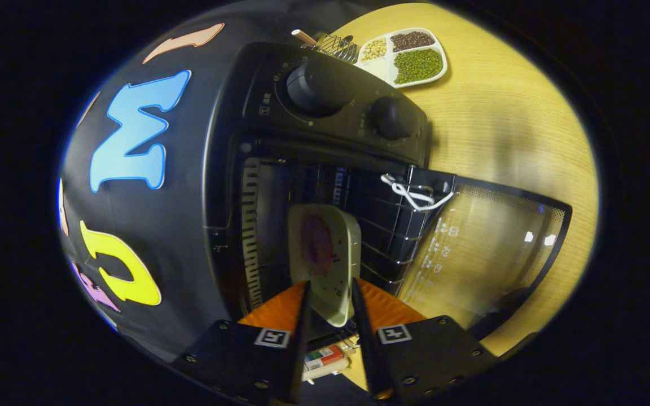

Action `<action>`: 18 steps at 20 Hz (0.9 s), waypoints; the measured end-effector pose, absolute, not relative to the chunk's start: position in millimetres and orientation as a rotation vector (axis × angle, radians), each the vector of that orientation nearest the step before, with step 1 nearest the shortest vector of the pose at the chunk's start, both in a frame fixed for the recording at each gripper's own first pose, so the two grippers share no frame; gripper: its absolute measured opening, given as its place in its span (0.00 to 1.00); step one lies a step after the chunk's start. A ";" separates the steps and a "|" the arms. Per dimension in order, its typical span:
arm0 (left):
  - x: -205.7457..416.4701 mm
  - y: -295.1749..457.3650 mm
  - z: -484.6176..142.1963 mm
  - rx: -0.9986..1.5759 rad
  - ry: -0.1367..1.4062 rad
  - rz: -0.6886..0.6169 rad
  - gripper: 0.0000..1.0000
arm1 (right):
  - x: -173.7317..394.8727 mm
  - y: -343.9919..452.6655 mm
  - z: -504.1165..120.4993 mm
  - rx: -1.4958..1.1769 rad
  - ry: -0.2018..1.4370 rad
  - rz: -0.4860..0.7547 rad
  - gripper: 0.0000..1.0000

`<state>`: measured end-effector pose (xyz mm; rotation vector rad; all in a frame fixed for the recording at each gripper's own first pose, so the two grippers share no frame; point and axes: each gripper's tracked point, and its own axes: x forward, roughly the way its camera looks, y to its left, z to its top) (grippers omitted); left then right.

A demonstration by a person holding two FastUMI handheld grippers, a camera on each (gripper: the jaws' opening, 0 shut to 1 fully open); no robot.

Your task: Open the electric oven with the left hand, put the food in, and close the electric oven.

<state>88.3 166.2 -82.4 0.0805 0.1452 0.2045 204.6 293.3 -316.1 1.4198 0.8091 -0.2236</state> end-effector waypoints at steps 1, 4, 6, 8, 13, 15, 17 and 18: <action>85.7 163.8 -78.7 0.081 0.138 0.204 1.00 | 201.6 292.6 -311.9 1.413 0.805 -0.205 0.74; 79.7 153.6 -73.2 0.078 0.123 0.201 1.00 | 186.9 289.3 -301.2 1.379 0.812 -0.152 0.88; 74.9 147.0 -69.7 0.069 0.119 0.199 1.00 | 174.5 280.9 -294.5 1.366 0.823 -0.128 0.90; 72.4 137.3 -69.4 0.057 0.114 0.193 1.00 | 162.6 270.0 -285.9 1.338 0.824 -0.096 0.94; 64.3 100.9 -56.3 0.048 0.088 0.157 1.00 | 133.3 225.0 -256.3 1.177 0.773 0.013 0.96; 61.2 80.1 -52.8 0.038 0.078 0.134 1.00 | 121.2 206.3 -247.8 1.108 0.760 0.044 0.96; 57.4 55.3 -49.3 0.031 0.071 0.108 1.00 | 107.4 180.7 -234.8 1.028 0.729 0.078 0.96; 55.0 42.7 -48.5 0.028 0.068 0.092 1.00 | 100.3 167.6 -230.3 0.984 0.710 0.094 0.96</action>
